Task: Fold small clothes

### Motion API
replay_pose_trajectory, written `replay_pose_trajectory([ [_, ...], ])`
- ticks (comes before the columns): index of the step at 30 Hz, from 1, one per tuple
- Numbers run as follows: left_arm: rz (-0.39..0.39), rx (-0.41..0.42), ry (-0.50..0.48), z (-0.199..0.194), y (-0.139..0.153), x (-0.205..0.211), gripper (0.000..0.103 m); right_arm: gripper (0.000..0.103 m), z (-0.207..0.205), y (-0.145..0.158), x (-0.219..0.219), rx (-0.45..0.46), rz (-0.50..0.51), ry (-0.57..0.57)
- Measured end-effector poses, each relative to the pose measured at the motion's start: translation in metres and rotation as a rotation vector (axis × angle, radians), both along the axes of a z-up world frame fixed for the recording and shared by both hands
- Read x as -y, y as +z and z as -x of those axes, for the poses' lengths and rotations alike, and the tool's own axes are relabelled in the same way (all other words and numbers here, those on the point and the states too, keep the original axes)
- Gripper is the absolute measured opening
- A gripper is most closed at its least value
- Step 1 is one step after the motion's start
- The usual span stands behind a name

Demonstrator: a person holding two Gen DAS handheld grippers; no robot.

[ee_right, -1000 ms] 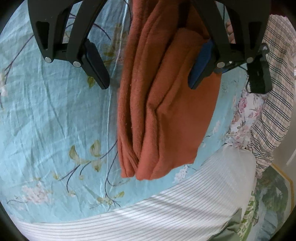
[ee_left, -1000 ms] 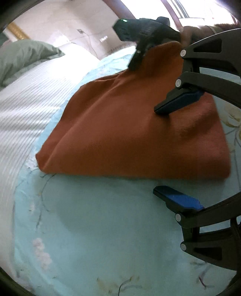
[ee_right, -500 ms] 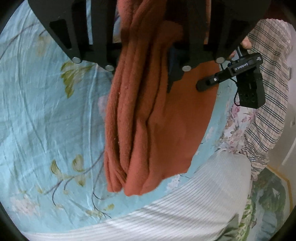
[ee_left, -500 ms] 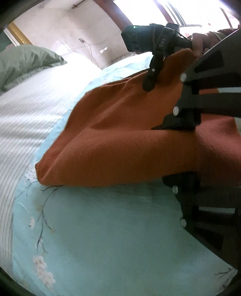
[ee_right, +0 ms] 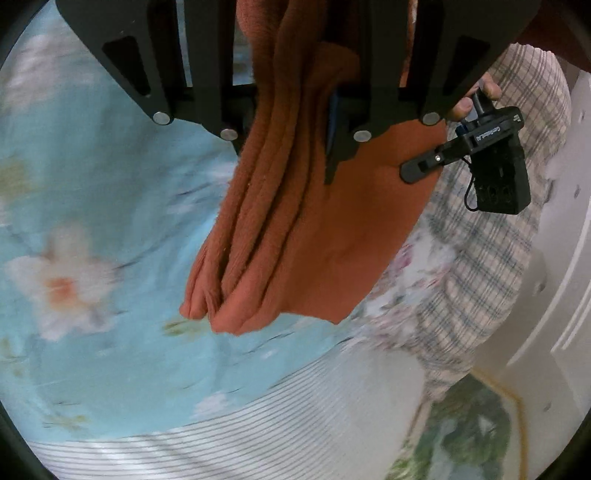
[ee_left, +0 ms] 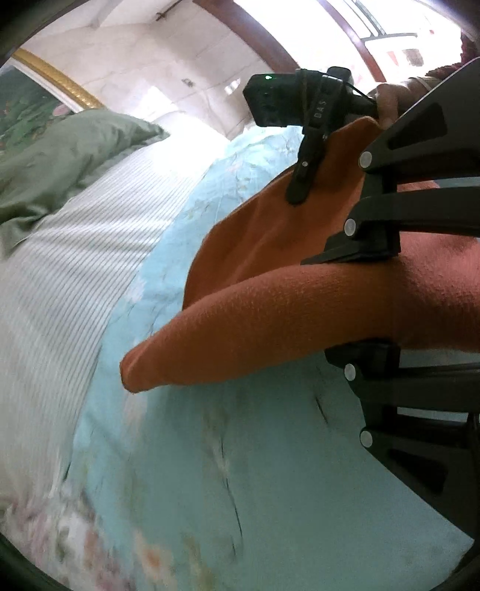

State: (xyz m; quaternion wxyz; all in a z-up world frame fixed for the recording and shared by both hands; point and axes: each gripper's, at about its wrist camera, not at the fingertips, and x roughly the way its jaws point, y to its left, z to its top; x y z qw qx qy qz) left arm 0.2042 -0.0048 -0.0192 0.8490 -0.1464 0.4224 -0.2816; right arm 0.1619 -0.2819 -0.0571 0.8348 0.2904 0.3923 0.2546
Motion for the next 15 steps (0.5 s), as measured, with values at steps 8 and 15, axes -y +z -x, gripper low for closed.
replay_pose_trajectory([
  [8, -0.044, -0.011, 0.084, 0.051, -0.015, -0.073, 0.030, 0.025, 0.009, -0.022, -0.068, -0.030, -0.017, 0.113],
  [15, -0.026, -0.085, 0.124, 0.053, -0.052, -0.088, 0.036, 0.025, 0.013, -0.045, -0.072, -0.082, 0.018, 0.077],
])
